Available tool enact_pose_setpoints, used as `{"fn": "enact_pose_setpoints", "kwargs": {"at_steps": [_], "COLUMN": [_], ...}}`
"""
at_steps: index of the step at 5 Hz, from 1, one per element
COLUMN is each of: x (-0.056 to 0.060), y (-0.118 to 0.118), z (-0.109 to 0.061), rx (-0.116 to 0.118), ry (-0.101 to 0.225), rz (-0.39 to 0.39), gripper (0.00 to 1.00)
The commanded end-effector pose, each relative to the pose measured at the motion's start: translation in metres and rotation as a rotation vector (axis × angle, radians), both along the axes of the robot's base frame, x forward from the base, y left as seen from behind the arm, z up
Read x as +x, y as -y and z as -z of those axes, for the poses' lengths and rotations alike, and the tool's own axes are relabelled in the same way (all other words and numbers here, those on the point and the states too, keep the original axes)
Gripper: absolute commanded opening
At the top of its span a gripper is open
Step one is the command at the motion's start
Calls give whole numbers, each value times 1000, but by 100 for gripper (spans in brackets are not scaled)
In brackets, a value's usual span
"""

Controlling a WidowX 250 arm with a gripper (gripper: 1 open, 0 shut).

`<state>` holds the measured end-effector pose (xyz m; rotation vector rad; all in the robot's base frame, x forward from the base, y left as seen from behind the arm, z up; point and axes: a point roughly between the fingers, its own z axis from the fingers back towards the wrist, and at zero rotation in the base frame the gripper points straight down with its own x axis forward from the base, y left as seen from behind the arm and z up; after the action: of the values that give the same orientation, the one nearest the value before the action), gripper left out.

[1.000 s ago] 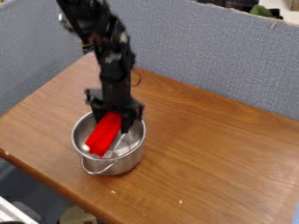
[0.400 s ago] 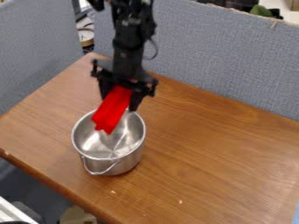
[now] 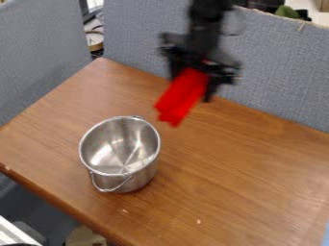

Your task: Move the red object from the metal pot to the table

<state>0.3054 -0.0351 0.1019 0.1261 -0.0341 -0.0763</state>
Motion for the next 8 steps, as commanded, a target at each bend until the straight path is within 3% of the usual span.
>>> {"fn": "enact_pose_setpoints", "kwargs": {"at_steps": [1, 2, 3, 4, 5, 6, 7, 8], "x": [8, -2, -19, -38, -19, -9, -16, -19], "y": [45, 82, 115, 126, 92, 48, 48, 51], "z": [-23, -28, -10, 12, 51, 79, 77, 89], "rx": [-5, -18, -47, -48, -61, -58, -34, -32], "ry": [45, 30, 27, -29, -19, 19, 19, 39], "rz": [157, 380, 207, -44, 147, 363, 450, 570], "gripper": [0, 0, 0, 0, 0, 0, 0, 0]}}
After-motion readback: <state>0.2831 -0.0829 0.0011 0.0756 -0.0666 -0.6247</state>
